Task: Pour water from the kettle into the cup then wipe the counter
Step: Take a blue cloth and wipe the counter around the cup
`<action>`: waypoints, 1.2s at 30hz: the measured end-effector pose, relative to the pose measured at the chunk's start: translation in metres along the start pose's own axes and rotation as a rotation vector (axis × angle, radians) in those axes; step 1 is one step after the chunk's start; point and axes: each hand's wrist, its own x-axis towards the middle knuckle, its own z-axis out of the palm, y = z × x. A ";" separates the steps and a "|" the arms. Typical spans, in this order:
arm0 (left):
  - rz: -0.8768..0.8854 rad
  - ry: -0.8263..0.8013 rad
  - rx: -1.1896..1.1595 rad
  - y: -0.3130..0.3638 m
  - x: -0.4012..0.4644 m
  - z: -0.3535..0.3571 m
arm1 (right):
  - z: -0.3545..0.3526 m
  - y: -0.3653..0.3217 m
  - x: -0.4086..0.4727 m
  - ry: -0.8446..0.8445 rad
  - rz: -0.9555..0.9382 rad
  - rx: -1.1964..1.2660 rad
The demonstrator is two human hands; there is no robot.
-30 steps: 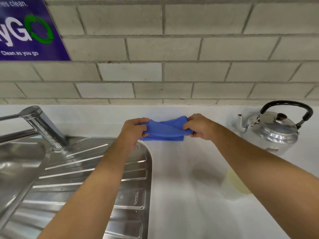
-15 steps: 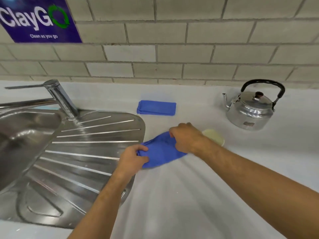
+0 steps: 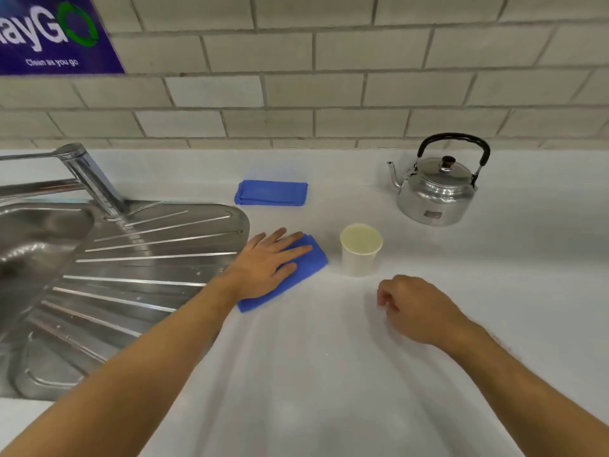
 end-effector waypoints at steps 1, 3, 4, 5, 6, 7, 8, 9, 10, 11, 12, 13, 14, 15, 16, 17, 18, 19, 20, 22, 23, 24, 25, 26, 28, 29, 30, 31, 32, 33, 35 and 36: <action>0.023 -0.047 0.033 -0.002 0.007 0.005 | 0.007 0.011 0.001 0.069 0.044 0.009; 0.066 -0.133 0.056 -0.006 0.017 0.016 | 0.018 0.030 0.004 0.131 0.140 0.023; 0.079 -0.156 0.046 -0.007 0.019 0.021 | 0.024 0.038 0.005 0.118 0.200 0.010; 0.079 -0.158 0.031 -0.010 0.020 0.026 | 0.029 0.043 0.006 0.094 0.248 -0.014; 0.066 -0.147 0.023 -0.012 0.022 0.030 | 0.033 0.047 0.007 0.076 0.277 -0.043; 0.046 -0.133 0.017 -0.015 0.023 0.032 | 0.036 0.050 0.009 0.066 0.288 -0.068; 0.021 -0.118 0.009 -0.016 0.023 0.033 | 0.039 0.052 0.011 0.059 0.291 -0.083; -0.004 -0.100 -0.001 -0.015 0.023 0.034 | 0.040 0.052 0.013 0.047 0.293 -0.087; -0.027 -0.081 -0.008 -0.014 0.023 0.036 | 0.040 0.053 0.015 0.031 0.295 -0.084; -0.048 -0.065 -0.014 -0.011 0.021 0.037 | 0.041 0.054 0.015 0.015 0.300 -0.079; -0.067 -0.048 -0.018 -0.008 0.019 0.039 | 0.041 0.054 0.015 0.005 0.307 -0.074; -0.082 -0.030 -0.017 -0.004 0.016 0.040 | 0.042 0.055 0.014 0.003 0.315 -0.072; -0.095 -0.012 -0.013 -0.001 0.012 0.042 | 0.043 0.055 0.014 0.006 0.320 -0.069; -0.105 0.001 -0.011 0.003 0.007 0.043 | 0.043 0.055 0.013 0.010 0.322 -0.066; -0.115 0.008 -0.015 0.007 0.002 0.044 | 0.043 0.054 0.013 0.012 0.324 -0.062; -0.128 0.008 -0.026 0.013 -0.003 0.045 | 0.043 0.054 0.013 0.013 0.326 -0.054; -0.147 0.004 -0.039 0.021 -0.009 0.046 | 0.044 0.053 0.013 0.012 0.329 -0.043; -0.171 -0.001 -0.049 0.031 -0.015 0.049 | 0.045 0.053 0.013 0.011 0.331 -0.031; -0.197 -0.003 -0.052 0.042 -0.020 0.051 | 0.045 0.053 0.013 0.010 0.331 -0.023; -0.259 -0.003 -0.053 0.069 -0.028 0.055 | 0.047 0.054 0.013 0.010 0.327 -0.024; -0.293 0.000 -0.060 0.083 -0.030 0.057 | 0.047 0.054 0.013 0.008 0.324 -0.030; -0.325 0.004 -0.075 0.098 -0.031 0.058 | 0.046 0.054 0.013 0.004 0.321 -0.035; -0.353 0.009 -0.093 0.114 -0.032 0.059 | 0.045 0.054 0.014 -0.002 0.319 -0.040; -0.371 0.015 -0.108 0.131 -0.032 0.060 | 0.045 0.054 0.014 -0.008 0.319 -0.044; -0.356 0.014 -0.132 0.166 -0.032 0.062 | 0.044 0.053 0.014 -0.019 0.326 -0.047; -0.329 0.007 -0.141 0.182 -0.033 0.063 | 0.043 0.052 0.014 -0.022 0.332 -0.048; -0.297 -0.003 -0.149 0.194 -0.035 0.064 | 0.043 0.051 0.013 -0.023 0.338 -0.049; -0.269 -0.016 -0.153 0.203 -0.039 0.065 | 0.042 0.051 0.012 -0.026 0.340 -0.049; -0.246 -0.028 -0.152 0.207 -0.045 0.065 | 0.041 0.050 0.011 -0.030 0.341 -0.048; -0.230 -0.033 -0.144 0.206 -0.053 0.065 | 0.040 0.050 0.010 -0.031 0.339 -0.046; -0.236 -0.018 -0.122 0.193 -0.072 0.063 | 0.039 0.050 0.009 -0.027 0.324 -0.050; -0.266 -0.007 -0.105 0.183 -0.083 0.062 | 0.038 0.050 0.008 -0.026 0.316 -0.052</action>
